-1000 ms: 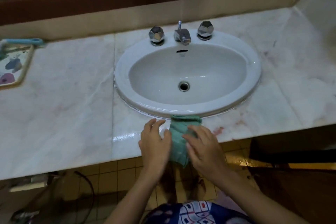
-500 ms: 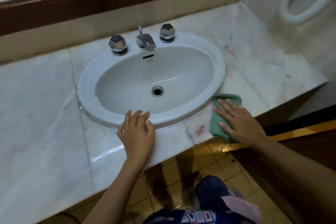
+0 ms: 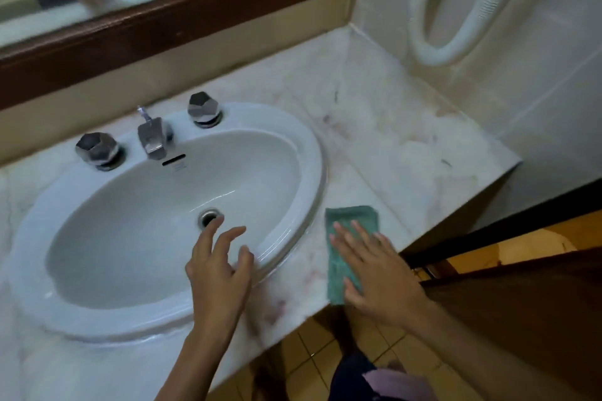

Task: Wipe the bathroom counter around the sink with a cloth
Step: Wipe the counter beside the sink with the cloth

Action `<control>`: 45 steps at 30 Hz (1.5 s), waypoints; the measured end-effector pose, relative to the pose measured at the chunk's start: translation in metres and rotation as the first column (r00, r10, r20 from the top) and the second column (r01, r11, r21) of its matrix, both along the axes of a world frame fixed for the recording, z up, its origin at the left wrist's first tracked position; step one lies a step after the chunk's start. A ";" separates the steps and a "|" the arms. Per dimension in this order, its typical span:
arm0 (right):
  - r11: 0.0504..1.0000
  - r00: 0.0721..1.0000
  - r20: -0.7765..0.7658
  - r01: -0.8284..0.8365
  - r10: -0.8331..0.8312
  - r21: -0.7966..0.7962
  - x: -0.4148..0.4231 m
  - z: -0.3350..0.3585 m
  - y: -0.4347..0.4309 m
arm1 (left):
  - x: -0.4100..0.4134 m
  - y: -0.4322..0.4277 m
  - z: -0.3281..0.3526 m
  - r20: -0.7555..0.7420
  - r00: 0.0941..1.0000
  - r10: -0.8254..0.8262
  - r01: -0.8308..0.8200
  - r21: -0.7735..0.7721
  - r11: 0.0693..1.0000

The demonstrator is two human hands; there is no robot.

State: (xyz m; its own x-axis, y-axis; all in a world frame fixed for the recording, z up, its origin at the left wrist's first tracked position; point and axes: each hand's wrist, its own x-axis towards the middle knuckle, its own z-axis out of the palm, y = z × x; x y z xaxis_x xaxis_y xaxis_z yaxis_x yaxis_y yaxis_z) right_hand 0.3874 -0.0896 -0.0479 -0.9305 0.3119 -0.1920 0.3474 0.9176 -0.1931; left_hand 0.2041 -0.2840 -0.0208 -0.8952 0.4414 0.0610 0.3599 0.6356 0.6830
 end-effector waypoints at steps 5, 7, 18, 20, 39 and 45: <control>0.910 0.910 0.084 0.411 -0.406 -0.057 -0.046 -0.004 0.171 | -0.001 0.087 -0.002 0.037 0.999 -0.033 0.032 0.040 0.999; 0.853 0.859 0.050 0.513 -0.510 -0.095 -0.095 -0.008 0.205 | 0.000 0.114 -0.002 0.030 0.999 -0.022 0.021 0.055 0.998; 0.977 0.975 -0.098 0.190 -0.199 -0.093 -0.029 -0.006 0.097 | -0.030 0.182 -0.010 -0.005 1.000 -0.012 0.012 -0.045 0.999; 0.953 0.951 -0.061 0.303 -0.302 -0.002 -0.012 -0.009 0.138 | -0.030 0.188 -0.012 0.032 0.999 -0.021 0.023 -0.078 0.997; 0.981 0.977 -0.127 0.154 -0.169 -0.121 -0.076 -0.015 0.113 | -0.027 0.197 -0.019 0.044 0.999 -0.009 0.016 -0.154 0.988; 0.904 0.829 -0.399 0.265 -0.391 -0.336 -0.074 0.037 0.129 | -0.026 0.197 -0.015 0.050 0.999 -0.016 0.023 -0.142 0.990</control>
